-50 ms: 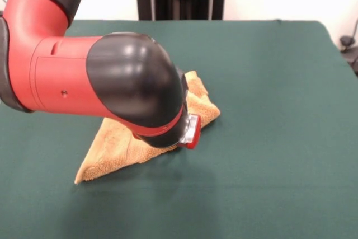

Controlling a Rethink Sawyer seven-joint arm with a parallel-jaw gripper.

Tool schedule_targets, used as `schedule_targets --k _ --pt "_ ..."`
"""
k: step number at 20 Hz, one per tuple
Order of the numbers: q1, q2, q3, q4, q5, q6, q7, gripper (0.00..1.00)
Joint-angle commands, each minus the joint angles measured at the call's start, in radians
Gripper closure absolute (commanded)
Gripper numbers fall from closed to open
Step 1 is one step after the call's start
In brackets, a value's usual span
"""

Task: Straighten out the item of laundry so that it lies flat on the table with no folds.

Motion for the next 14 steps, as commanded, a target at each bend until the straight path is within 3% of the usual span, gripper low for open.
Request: schedule_targets --k 1,14 --pt "0.048 0.168 0.094 0.05 -0.007 0.027 -0.325 1.0" --pt "0.053 0.13 0.053 0.119 0.037 -0.048 -0.268 1.0"
